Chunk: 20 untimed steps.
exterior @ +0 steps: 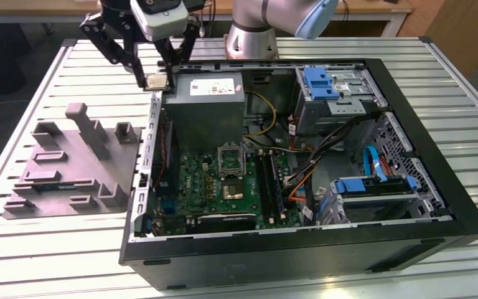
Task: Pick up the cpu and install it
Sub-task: 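Pick up the cpu and move it towards the insertion slot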
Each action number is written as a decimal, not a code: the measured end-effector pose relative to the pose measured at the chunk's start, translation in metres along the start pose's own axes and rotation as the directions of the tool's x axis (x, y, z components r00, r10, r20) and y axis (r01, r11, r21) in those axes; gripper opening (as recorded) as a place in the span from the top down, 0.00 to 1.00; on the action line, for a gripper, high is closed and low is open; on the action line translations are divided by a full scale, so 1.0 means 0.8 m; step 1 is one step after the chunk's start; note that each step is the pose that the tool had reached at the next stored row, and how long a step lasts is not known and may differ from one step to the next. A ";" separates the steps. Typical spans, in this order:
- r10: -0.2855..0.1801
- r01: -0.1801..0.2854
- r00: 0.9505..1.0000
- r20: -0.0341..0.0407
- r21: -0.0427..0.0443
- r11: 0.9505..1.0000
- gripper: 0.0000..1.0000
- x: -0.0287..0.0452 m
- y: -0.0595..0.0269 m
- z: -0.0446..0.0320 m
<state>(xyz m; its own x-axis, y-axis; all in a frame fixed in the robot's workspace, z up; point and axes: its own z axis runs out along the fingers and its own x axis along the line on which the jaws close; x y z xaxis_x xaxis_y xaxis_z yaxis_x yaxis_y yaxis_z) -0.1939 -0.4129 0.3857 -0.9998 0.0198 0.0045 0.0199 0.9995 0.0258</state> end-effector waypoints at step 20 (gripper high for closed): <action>0.000 0.000 1.000 0.000 0.000 1.000 0.53 -0.0168 0.000 0.0002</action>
<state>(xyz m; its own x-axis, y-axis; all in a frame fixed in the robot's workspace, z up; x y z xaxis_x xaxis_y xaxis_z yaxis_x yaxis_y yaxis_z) -0.1805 -0.4129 0.3855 -0.9998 0.0197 0.0045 0.0198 0.9995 0.0258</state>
